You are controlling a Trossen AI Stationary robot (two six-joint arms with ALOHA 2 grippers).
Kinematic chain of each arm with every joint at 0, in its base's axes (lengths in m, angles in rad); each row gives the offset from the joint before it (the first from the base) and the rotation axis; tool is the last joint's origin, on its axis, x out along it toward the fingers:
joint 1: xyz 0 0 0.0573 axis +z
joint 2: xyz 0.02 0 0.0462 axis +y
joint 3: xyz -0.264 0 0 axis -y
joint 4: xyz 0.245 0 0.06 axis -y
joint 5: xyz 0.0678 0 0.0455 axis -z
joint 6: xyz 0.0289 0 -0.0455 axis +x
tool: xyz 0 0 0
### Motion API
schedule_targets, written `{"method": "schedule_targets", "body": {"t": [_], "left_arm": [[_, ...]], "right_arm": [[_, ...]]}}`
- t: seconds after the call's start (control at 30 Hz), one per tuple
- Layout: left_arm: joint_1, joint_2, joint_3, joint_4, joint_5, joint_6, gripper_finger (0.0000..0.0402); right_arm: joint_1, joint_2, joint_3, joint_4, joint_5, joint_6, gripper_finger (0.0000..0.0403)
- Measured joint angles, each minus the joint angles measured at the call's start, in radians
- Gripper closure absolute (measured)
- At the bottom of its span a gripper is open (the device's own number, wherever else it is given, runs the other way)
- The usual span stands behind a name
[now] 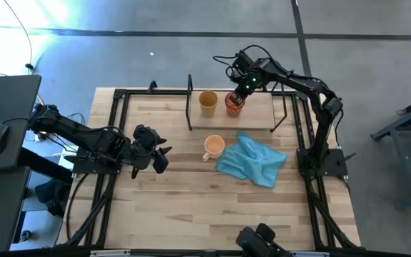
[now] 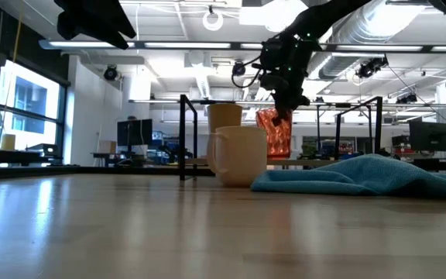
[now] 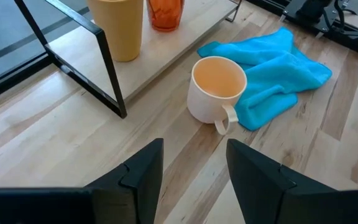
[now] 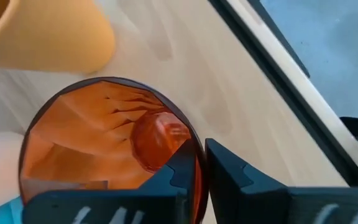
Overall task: Stack small to large cups/mugs on shelf
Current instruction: Put the orange cup on the shelf
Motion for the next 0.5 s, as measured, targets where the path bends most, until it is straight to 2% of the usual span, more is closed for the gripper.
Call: {"method": "schedule_targets", "body": {"t": [0.5], "left_arm": [[0.0, 0.0, 0.0, -0.005, 0.001, 0.0, 0.0236]], "right_arm": [[-0.004, 0.01, 0.0, -0.012, -0.002, -0.018, 0.0371]]}}
